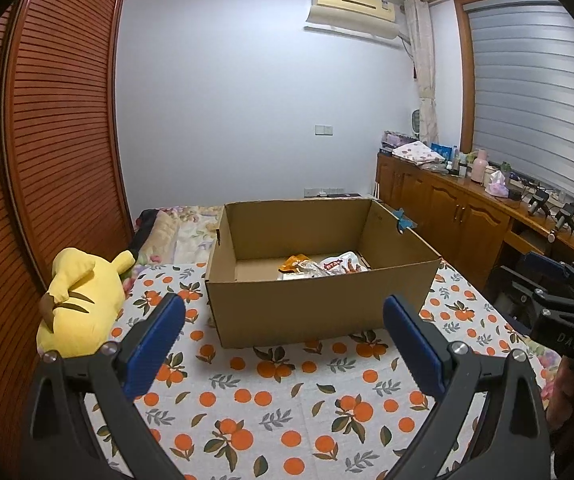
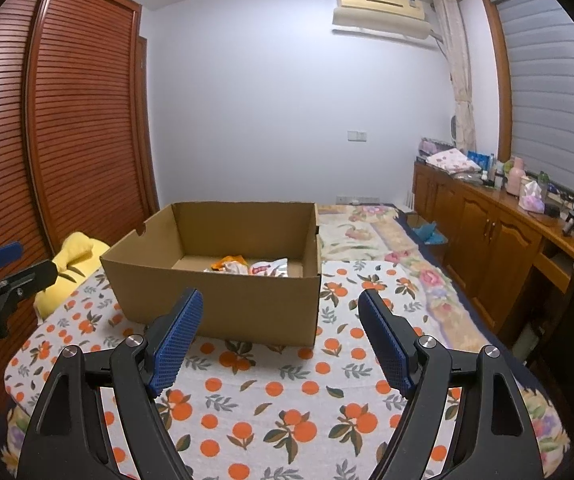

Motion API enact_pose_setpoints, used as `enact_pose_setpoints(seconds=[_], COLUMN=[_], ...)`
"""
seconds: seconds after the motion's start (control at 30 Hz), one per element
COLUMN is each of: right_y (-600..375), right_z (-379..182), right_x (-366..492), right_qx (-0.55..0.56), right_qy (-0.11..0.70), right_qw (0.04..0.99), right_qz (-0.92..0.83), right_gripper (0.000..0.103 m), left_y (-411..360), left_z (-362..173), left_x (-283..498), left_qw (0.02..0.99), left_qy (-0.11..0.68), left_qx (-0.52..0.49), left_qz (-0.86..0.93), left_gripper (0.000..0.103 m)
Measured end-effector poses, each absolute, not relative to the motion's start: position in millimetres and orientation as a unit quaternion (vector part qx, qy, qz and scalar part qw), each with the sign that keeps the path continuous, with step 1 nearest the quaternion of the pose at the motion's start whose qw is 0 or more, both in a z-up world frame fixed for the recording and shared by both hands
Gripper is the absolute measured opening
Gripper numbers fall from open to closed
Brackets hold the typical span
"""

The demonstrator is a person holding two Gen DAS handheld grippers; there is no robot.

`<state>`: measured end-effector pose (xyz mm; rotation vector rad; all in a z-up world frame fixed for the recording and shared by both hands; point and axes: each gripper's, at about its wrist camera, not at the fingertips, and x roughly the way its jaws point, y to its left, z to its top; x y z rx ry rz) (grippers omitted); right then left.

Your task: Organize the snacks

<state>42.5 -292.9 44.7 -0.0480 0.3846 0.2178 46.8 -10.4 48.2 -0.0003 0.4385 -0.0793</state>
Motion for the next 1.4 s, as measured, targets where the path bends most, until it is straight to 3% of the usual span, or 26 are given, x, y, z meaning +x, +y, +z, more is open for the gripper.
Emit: enact_pose_setpoints(seconds=[1.4], right_y=[-296.4], right_z=[39.4], right_x=[42.3], right_qx=[-0.017], right_qy=[0.194], right_qw=[0.975], right_qz=[0.11], right_gripper=[0.082], left_y=[-13.2], left_z=[41.6], left_x=[45.3], left_qw=[0.974], left_qy=[0.222], left_qx=[0.007], left_qz=[-0.036], left_gripper=[0.1])
